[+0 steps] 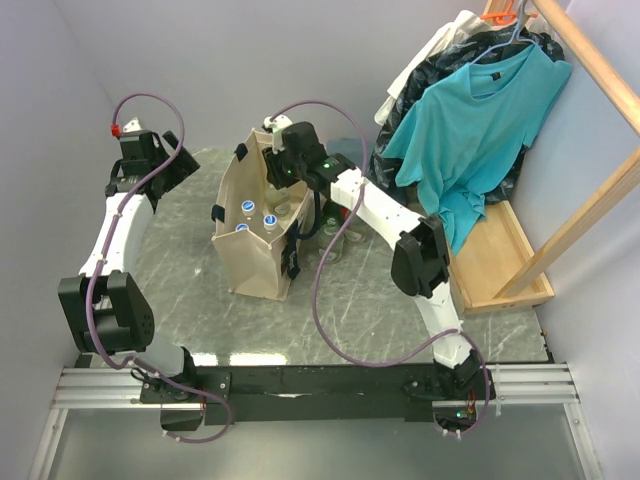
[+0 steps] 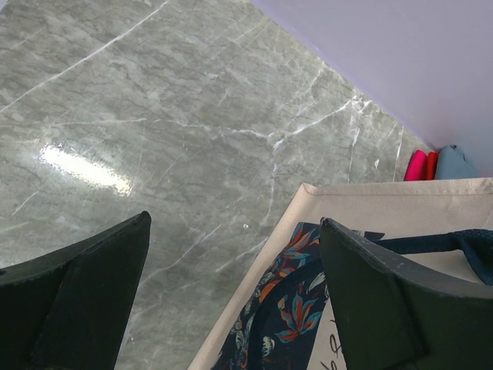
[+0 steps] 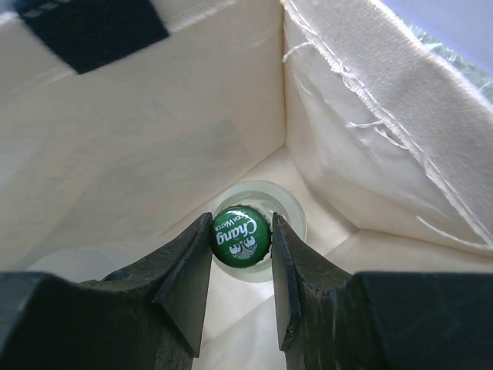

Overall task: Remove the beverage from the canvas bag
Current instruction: Take out the drink from the canvas bag.

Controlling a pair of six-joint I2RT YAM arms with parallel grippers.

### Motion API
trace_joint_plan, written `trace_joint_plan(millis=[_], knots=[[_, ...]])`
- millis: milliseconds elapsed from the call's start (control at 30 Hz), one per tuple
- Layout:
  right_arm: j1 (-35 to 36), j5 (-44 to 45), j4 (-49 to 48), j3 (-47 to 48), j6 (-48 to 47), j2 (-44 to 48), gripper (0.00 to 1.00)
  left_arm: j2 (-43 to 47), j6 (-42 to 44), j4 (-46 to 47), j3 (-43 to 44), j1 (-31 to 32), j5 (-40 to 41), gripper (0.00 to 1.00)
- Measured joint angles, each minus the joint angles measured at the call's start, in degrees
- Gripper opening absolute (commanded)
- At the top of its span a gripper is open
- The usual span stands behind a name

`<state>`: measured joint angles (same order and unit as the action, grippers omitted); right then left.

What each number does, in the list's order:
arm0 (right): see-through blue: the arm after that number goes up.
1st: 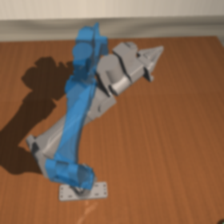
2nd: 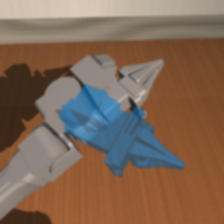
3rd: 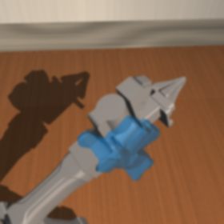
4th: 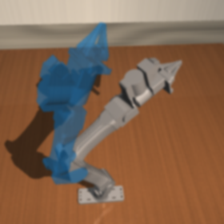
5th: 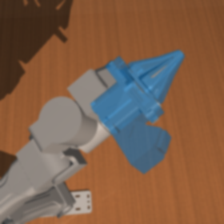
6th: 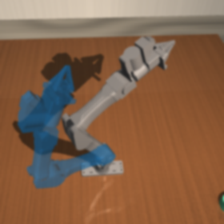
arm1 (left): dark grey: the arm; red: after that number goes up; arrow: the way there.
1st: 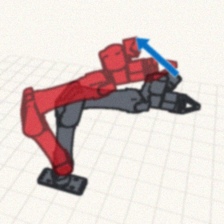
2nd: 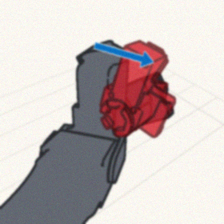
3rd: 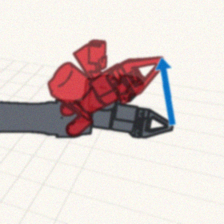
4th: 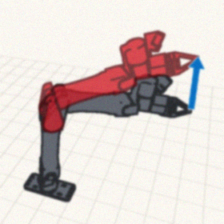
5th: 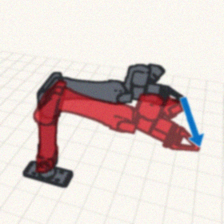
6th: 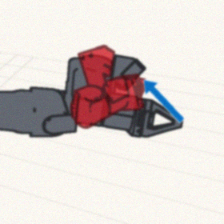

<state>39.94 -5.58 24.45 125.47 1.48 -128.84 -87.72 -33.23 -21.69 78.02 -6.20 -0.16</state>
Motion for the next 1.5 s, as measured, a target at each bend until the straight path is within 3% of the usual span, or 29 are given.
trace_joint_plan(millis=[1500], knots=[[5.75, 3.96, 0.42, -10.43, -5.84, 20.83, 0.00, 2.54, -0.63, 1.97, -2.69, 0.70, -2.38, 0.96]])
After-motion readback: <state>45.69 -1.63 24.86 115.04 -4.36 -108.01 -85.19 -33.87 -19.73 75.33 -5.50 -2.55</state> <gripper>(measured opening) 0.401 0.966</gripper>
